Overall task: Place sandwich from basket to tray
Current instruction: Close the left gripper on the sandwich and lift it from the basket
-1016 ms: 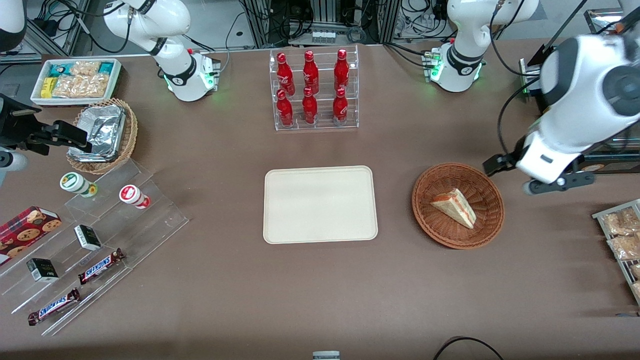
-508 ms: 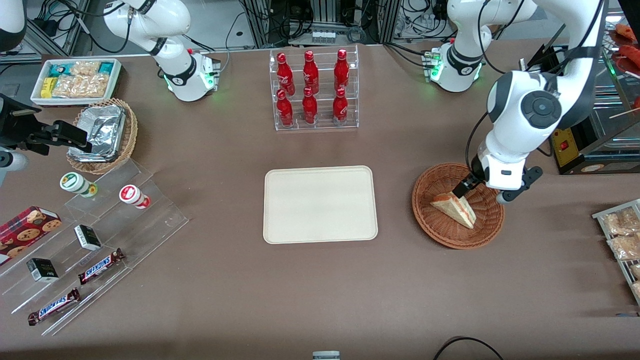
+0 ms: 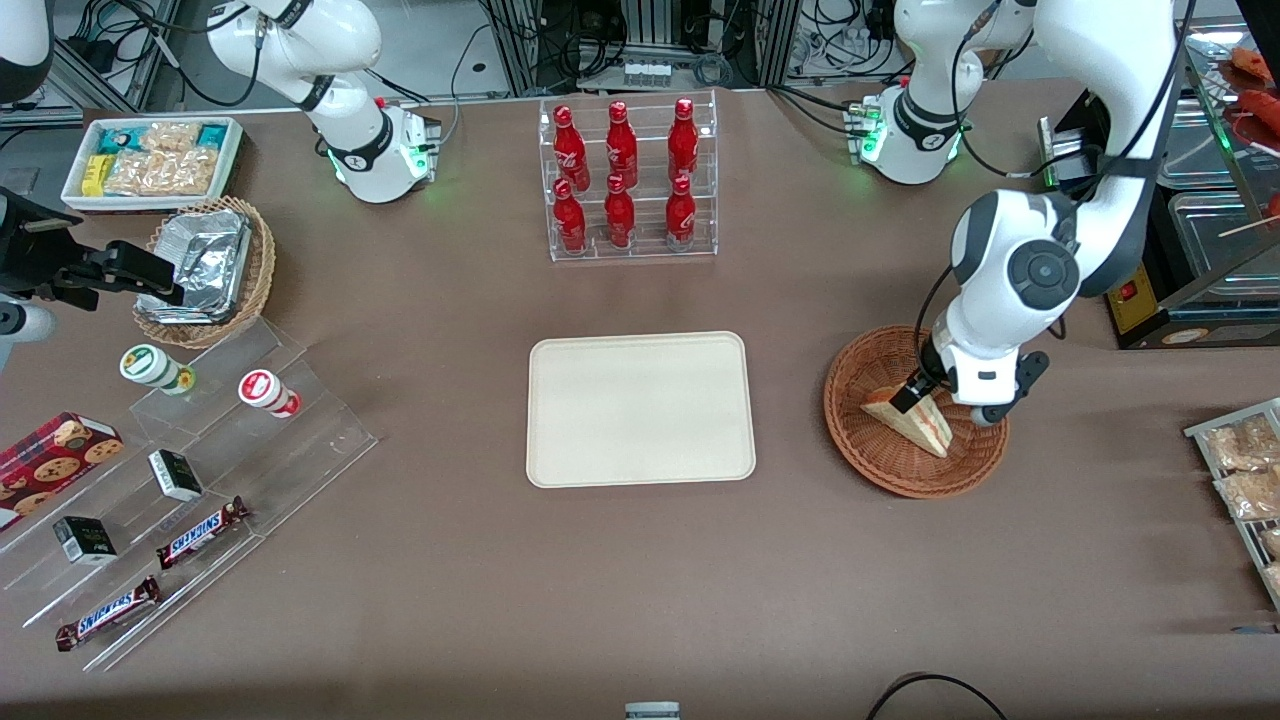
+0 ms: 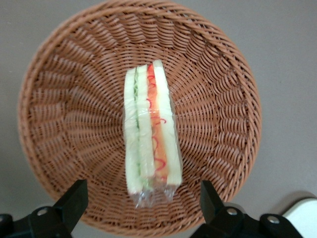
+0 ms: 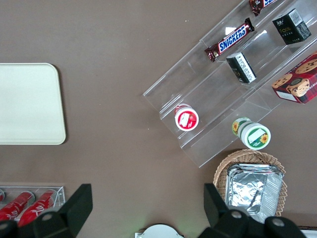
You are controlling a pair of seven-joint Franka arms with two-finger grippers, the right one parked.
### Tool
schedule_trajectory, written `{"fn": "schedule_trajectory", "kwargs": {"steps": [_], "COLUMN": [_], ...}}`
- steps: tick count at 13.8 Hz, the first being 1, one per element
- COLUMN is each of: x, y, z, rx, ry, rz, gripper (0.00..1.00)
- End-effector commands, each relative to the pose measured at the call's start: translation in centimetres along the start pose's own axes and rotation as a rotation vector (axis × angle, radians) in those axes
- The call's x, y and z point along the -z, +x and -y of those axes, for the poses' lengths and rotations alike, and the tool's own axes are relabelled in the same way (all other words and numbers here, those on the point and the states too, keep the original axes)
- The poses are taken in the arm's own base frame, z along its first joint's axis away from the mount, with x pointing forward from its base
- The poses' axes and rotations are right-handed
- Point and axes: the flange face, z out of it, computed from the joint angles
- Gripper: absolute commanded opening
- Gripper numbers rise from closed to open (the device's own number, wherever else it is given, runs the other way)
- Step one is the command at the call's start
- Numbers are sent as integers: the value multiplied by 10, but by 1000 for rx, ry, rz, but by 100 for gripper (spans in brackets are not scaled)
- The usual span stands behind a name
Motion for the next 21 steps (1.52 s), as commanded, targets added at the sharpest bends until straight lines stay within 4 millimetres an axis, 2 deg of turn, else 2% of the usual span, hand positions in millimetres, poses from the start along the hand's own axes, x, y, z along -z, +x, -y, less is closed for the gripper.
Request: {"fn": "schedule_trajectory", "kwargs": {"steps": [1, 5, 6, 7, 8, 9, 13, 14, 16, 18, 20, 21], "x": [-12, -28, -31, -32, -31, -28, -18, -8, 29, 79, 119, 136], "y": [0, 2, 2, 4, 7, 10, 11, 13, 15, 0, -9, -25], "z": [-1, 0, 0, 0, 2, 1, -6, -8, -25, -60, -86, -101], "rx": [22, 27, 28, 33, 41, 44, 68, 69, 39, -35, -79, -117], "ry": [-12, -3, 0, 1, -1, -4, -12, -18, 30, 93, 97, 75], "rz": [-5, 8, 11, 13, 12, 9, -4, -12, -5, -18, -31, -44], "gripper": [100, 100, 91, 57, 11, 0, 0, 0, 0, 0, 0, 0]}}
